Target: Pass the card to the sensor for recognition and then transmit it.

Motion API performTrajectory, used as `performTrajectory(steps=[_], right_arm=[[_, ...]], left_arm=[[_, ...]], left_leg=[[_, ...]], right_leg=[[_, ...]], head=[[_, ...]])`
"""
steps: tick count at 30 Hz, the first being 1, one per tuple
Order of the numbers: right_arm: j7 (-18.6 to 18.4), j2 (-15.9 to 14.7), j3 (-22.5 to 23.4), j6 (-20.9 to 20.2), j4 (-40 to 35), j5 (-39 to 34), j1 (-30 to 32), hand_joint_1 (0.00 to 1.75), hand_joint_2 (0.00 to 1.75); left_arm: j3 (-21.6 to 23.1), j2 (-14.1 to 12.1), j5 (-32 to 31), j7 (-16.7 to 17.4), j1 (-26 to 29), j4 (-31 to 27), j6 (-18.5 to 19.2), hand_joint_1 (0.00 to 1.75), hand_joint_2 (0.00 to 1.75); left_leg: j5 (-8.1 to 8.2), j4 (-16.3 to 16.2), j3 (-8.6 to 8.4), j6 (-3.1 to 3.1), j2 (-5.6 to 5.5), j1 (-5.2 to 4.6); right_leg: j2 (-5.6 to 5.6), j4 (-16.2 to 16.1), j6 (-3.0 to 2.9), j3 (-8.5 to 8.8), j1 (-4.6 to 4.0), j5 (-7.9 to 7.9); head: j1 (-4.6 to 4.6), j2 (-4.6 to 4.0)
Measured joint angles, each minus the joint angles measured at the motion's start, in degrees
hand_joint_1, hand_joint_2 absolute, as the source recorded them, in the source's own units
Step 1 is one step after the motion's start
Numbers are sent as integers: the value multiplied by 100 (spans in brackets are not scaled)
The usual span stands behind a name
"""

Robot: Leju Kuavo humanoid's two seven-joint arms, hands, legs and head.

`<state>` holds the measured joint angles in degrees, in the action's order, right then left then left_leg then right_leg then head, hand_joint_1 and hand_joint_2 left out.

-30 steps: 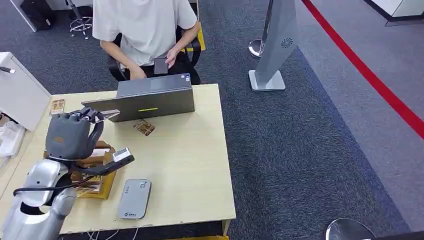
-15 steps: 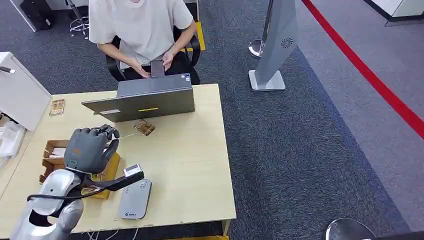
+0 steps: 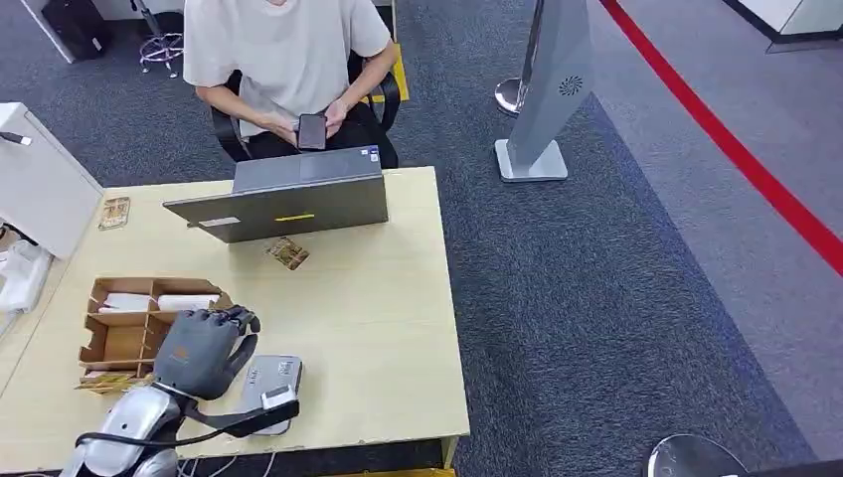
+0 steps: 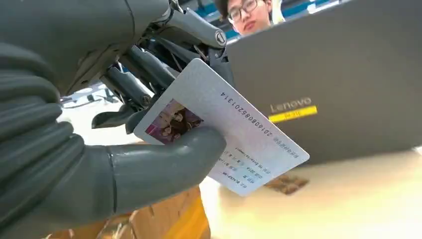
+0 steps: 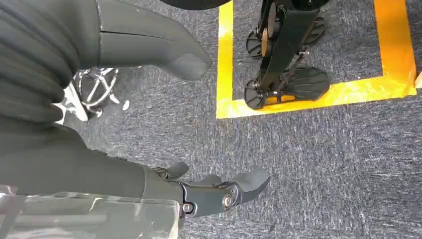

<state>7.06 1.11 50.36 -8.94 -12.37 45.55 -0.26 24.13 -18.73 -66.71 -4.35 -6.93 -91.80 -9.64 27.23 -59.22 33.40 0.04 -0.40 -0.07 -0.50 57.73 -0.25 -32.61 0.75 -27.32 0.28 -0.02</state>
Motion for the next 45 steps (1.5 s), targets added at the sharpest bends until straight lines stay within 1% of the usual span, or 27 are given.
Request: performTrajectory(steps=[3,19,36,45], right_arm=[[9,0,9,-11,-7,13,0,0,175],[-7,15,87,-26,-9,195,1,0,175],[-20,17,120,-33,-9,315,0,0,175],[-37,17,138,-26,-9,407,0,0,175]], left_arm=[[55,-37,52,0,56,0,111,175,175],[310,-105,101,11,275,90,212,175,175],[446,-135,230,109,418,240,312,175,175],[459,-184,323,168,414,264,457,175,175]], left_leg=[[0,0,-1,0,1,0],[0,0,1,0,0,0],[0,0,1,0,-1,0],[0,1,-2,0,-1,0]], right_leg=[[0,0,0,0,0,0],[0,0,0,0,0,0],[2,0,1,0,0,-1],[2,0,1,3,0,0]], head=[[0,0],[0,0],[2,2],[0,0]])
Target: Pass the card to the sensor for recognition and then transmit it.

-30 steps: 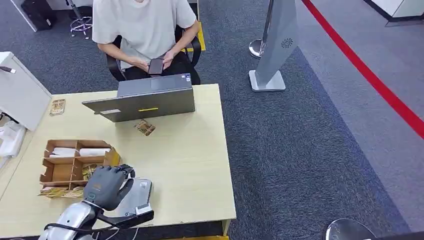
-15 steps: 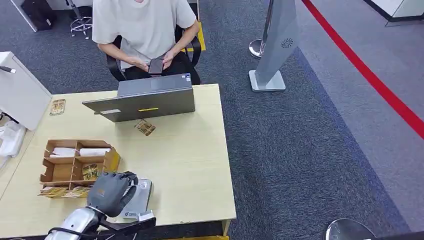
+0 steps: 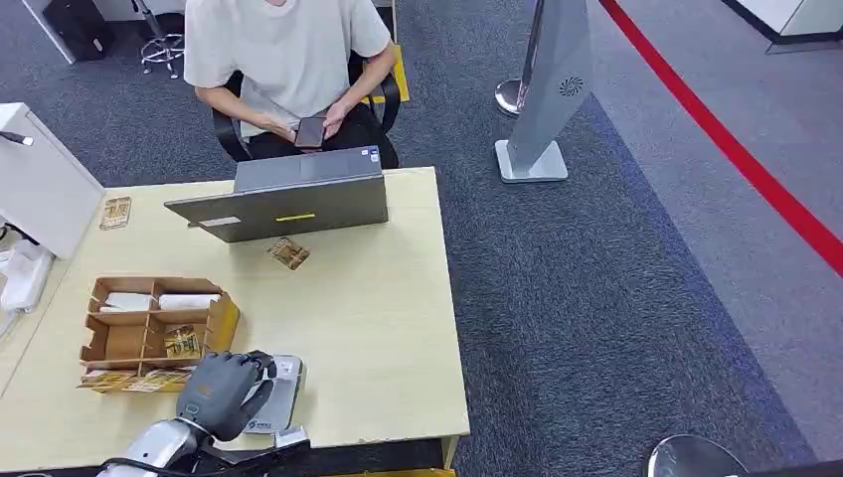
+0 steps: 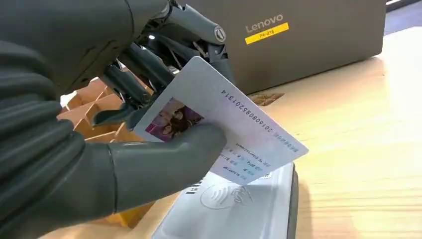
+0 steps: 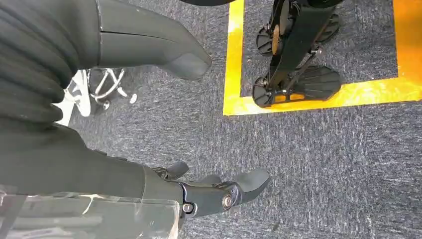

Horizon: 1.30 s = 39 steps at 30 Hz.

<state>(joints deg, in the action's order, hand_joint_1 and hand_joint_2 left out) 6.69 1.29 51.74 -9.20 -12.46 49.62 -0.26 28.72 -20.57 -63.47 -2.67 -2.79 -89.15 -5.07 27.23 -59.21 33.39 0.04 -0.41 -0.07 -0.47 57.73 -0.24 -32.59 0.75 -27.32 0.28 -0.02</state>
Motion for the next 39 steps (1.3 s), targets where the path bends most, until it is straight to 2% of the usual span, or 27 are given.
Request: performTrajectory(steps=[7,11,16,26,32,39], right_arm=[[-9,0,9,0,0,13,0,0,175],[4,-2,39,9,-2,103,0,0,175],[28,0,50,11,-2,136,-16,0,175],[50,61,13,118,20,520,-99,0,175],[17,122,-31,138,50,533,-112,0,175],[-44,136,-39,136,74,533,-115,0,175]], left_arm=[[24,-59,4,81,-95,0,-46,175,175],[22,-90,-85,188,-388,0,-125,175,175],[-94,-79,-300,256,-1088,88,-217,175,175],[-361,33,-1352,395,-2606,701,-929,175,175],[-428,77,-1641,529,-3273,1103,-964,175,175],[-489,87,-1803,614,-3727,1471,-922,175,175]], left_leg=[[-1,-1,-2,0,-1,0],[-4,-1,0,-2,-2,1],[-9,-1,2,-6,-12,1],[-17,-2,4,-8,-12,0],[-17,-2,4,-7,-11,0],[-17,-2,7,-7,-10,1]], right_leg=[[0,0,0,1,0,1],[1,0,2,0,0,3],[12,1,2,1,0,7],[12,2,3,-1,-1,13],[8,2,2,-3,-1,14],[9,2,2,-5,-1,14]], head=[[0,0],[0,0],[0,2],[0,0],[0,0],[2,0]])
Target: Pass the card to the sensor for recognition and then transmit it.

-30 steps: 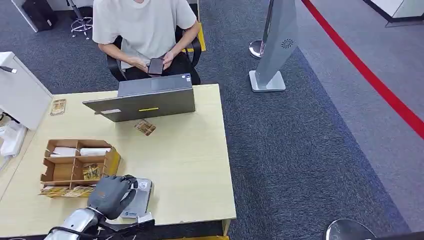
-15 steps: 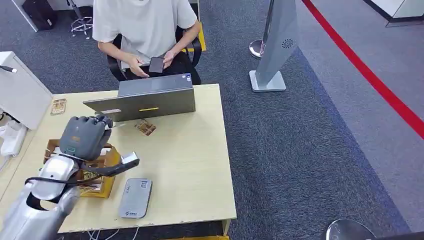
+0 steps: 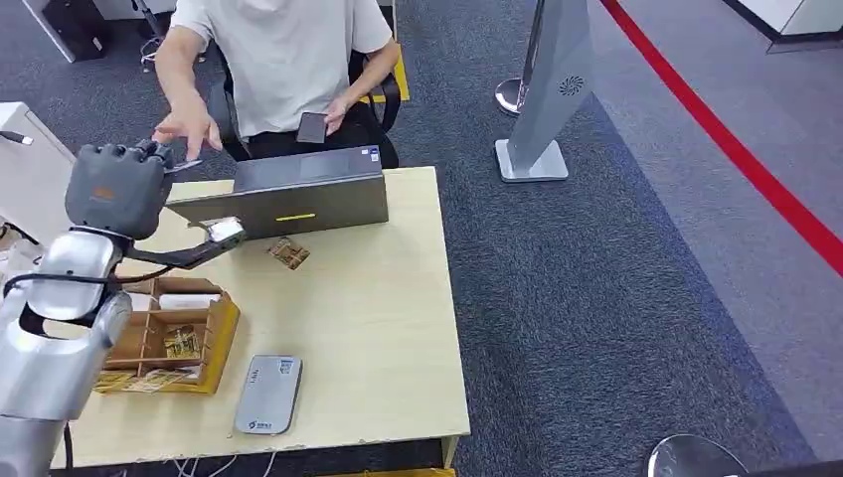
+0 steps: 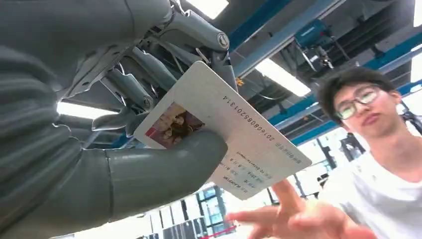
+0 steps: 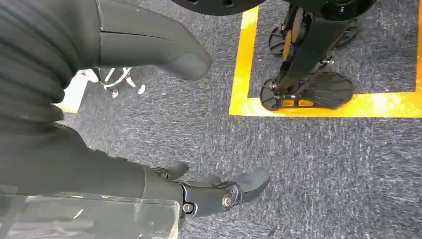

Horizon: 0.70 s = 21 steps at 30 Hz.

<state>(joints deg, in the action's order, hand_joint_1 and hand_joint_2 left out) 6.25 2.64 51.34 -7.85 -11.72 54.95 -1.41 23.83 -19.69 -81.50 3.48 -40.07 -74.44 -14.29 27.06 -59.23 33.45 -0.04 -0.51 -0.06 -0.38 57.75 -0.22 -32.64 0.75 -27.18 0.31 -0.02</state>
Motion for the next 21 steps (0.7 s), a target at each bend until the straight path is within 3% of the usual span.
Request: performTrajectory(steps=[10,11,21], right_arm=[[-24,7,0,-7,11,0,-1,0,175],[-24,9,0,-7,11,0,-2,0,175],[0,11,0,13,13,-4,-3,0,175]], left_arm=[[-51,22,-66,42,-320,275,114,175,175],[-51,26,-66,42,-320,288,133,0,175],[-53,81,55,42,-316,299,214,0,175]], left_leg=[[0,0,0,0,1,-1],[0,0,0,0,1,-1],[0,0,0,0,1,-1]], right_leg=[[-1,0,0,0,0,0],[-1,0,0,0,0,0],[-1,0,0,0,0,0]], head=[[-2,0],[-2,0],[-2,0]])
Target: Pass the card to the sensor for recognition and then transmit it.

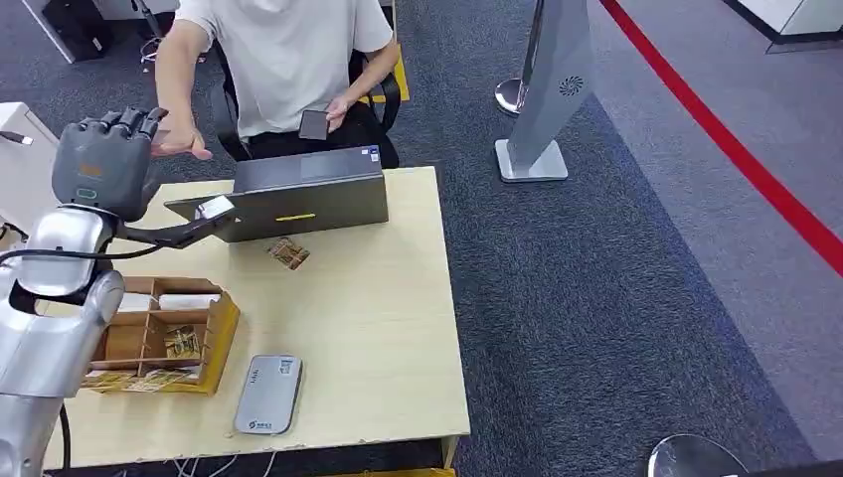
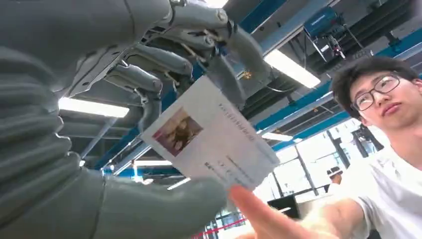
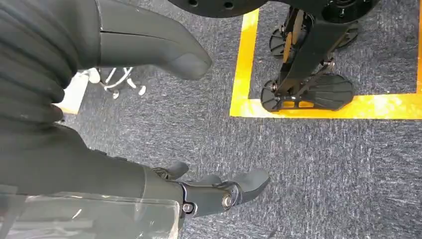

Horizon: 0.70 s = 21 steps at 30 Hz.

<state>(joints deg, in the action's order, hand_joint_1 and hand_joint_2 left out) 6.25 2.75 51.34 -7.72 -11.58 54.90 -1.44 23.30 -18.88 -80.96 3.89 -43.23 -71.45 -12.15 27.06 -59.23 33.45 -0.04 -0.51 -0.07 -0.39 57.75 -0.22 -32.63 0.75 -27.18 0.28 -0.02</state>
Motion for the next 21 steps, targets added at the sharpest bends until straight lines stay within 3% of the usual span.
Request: performTrajectory(steps=[7,15,21], right_arm=[[-81,20,37,26,0,-48,16,0,175],[-210,79,207,44,-9,-142,74,0,175],[-223,92,284,41,-24,-140,74,0,175]], left_arm=[[-142,-99,265,-11,413,-142,212,0,175],[-356,-404,603,-79,2218,-1529,291,0,175],[-415,-503,605,-77,2570,-1915,308,0,175]], left_leg=[[1,1,0,1,3,1],[11,4,5,4,13,1],[10,4,7,3,10,0]], right_leg=[[-7,1,-1,1,0,0],[-16,0,1,-9,0,-11],[-9,0,2,-6,0,-9]], head=[[0,0],[0,2],[0,0]])
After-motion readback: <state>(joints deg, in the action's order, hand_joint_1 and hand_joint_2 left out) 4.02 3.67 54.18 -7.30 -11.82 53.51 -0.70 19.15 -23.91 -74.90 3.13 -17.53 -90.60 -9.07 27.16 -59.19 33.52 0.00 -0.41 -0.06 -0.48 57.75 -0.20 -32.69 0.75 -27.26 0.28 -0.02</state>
